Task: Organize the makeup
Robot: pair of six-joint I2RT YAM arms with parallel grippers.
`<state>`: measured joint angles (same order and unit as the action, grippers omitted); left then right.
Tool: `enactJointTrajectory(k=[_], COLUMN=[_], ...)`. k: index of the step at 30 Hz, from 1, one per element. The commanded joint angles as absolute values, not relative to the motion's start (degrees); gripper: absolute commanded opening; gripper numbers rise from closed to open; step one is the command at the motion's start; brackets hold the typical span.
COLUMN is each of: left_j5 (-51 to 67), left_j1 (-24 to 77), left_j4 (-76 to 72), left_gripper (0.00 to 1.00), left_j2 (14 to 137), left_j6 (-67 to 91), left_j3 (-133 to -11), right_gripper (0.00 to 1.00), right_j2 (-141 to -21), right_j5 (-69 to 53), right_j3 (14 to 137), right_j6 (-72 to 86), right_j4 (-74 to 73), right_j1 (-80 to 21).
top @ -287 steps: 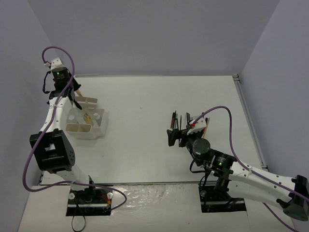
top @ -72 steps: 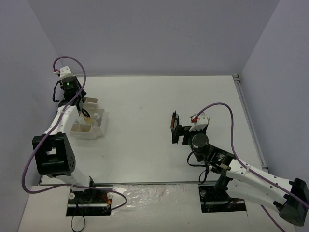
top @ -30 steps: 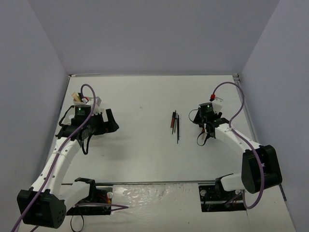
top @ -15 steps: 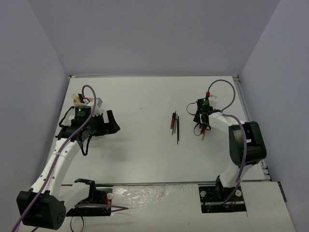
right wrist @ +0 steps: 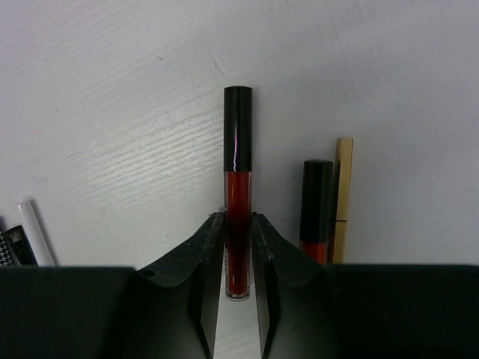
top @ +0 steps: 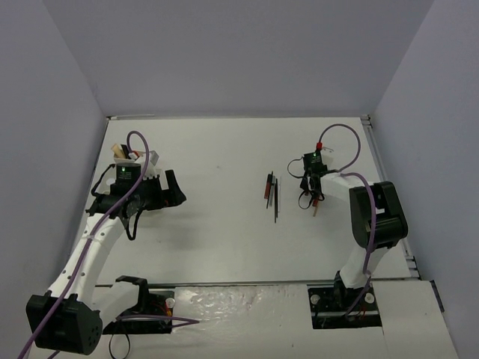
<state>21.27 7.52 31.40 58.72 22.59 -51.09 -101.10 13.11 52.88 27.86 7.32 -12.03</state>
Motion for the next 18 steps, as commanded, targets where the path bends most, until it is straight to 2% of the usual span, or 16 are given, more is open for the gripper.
enactJointTrajectory(k=[1,3,8,18], left_j5=[22.6,23.04,26.15,28.97], left_j1=[7.12,7.14,7.56,12.82], left_j4=[29.35,29.11,27.71,22.36], left_gripper=[0.94,0.94,0.94,0.94], left_j2=[58.45,58.34,57.83,57.39], left_j6=[22.24,22.38,24.68,37.71], left_j3=[-52.73,-52.61,-52.89,-60.77], right_gripper=[0.06,0.0,0.0,0.0], right_j2=[-101.94,-100.92,-92.69,-71.37], right_j5=[11.5,10.97,10.75,6.81], right_j3=[53.96,53.81,52.12,43.83], right_j6=[27.59,27.02,23.44,13.77], right_j4=[8.97,9.17,10.63,25.13], right_j1=[-11.96,-12.2,-15.58,-38.77])
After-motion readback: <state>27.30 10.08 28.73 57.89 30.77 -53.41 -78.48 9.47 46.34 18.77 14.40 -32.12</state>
